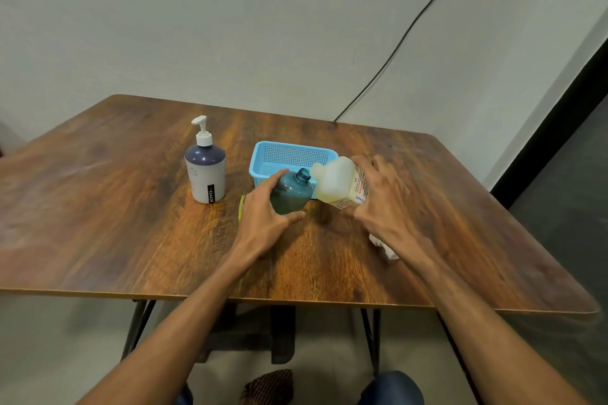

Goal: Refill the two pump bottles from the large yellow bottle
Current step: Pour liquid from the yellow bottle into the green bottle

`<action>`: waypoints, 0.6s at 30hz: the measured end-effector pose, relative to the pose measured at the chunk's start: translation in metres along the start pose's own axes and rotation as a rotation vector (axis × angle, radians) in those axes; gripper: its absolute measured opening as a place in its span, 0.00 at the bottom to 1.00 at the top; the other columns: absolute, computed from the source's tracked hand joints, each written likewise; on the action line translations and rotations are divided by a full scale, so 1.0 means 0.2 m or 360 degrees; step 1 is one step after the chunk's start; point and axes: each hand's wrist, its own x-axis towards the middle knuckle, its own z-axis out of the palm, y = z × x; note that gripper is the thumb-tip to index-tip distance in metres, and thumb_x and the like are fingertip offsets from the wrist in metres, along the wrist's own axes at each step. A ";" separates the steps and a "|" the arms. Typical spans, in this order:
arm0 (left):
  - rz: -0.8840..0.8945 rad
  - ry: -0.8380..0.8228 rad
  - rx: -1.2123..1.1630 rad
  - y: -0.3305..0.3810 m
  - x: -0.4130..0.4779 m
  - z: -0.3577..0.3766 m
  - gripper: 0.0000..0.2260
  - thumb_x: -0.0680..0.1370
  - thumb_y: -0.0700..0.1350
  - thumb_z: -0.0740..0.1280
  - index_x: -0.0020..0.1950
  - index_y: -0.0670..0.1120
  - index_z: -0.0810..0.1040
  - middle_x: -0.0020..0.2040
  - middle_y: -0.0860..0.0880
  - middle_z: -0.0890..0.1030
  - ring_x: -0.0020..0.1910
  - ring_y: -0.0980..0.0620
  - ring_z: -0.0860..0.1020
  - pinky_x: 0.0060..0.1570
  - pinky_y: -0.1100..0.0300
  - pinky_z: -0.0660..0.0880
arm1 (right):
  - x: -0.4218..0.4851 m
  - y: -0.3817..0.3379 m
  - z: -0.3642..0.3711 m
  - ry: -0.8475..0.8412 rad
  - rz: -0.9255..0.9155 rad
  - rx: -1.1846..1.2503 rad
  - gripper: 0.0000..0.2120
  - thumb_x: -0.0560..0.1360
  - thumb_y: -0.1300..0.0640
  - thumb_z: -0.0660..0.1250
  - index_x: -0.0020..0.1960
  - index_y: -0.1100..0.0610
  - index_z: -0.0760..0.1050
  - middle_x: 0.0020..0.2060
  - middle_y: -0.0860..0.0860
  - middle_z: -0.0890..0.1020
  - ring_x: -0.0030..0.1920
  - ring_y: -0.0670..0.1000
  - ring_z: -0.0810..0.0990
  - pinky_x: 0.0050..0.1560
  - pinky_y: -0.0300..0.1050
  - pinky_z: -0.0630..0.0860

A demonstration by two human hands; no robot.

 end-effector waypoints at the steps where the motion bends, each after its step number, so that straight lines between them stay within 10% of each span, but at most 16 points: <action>1: 0.0001 0.0001 -0.0001 0.00 0.00 0.00 0.40 0.66 0.46 0.82 0.76 0.47 0.69 0.66 0.49 0.77 0.60 0.59 0.72 0.62 0.64 0.71 | 0.00 0.00 -0.01 -0.0001 -0.0004 -0.0018 0.40 0.60 0.47 0.80 0.68 0.48 0.69 0.54 0.50 0.72 0.54 0.51 0.72 0.46 0.47 0.73; 18: 0.0026 -0.0061 0.0060 0.02 0.01 -0.01 0.41 0.66 0.45 0.82 0.75 0.47 0.69 0.66 0.48 0.77 0.63 0.55 0.74 0.66 0.57 0.73 | 0.02 -0.02 -0.11 -0.0088 0.0022 -0.0236 0.40 0.61 0.52 0.79 0.71 0.49 0.69 0.55 0.53 0.73 0.54 0.54 0.73 0.50 0.51 0.75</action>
